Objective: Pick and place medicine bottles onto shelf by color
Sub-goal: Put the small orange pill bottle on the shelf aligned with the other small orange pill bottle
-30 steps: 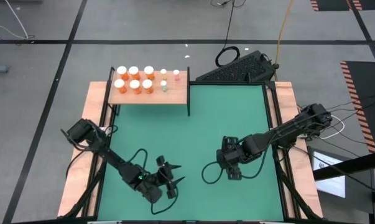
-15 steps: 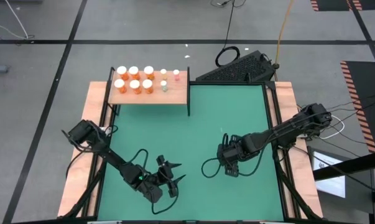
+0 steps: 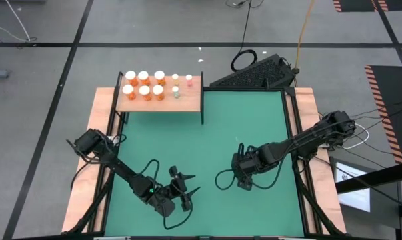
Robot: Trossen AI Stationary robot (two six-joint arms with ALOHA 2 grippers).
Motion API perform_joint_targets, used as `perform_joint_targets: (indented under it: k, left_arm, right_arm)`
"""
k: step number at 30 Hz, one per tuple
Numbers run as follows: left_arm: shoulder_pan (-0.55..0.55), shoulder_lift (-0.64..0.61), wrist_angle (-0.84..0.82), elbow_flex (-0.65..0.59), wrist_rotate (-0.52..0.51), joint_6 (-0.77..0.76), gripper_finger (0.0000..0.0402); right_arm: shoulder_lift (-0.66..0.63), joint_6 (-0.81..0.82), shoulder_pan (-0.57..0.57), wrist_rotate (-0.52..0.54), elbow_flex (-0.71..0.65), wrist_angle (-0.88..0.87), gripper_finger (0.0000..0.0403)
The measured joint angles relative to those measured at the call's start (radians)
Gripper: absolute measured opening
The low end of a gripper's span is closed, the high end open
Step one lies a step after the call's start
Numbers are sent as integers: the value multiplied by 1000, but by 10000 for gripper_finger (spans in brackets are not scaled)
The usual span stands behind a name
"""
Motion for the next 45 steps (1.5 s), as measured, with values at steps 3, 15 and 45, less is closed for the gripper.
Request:
perform_joint_targets:
  k: [3,15,45]
  left_arm:
    - [0,0,-1,0,0,7,243]
    - [-6,0,-1,0,0,14,243]
    - [-9,0,0,0,1,-4,243]
  right_arm:
    - [0,27,0,3,0,-3,302]
    - [1,122,0,2,-77,2,302]
    - [1,48,0,2,-79,65,132]
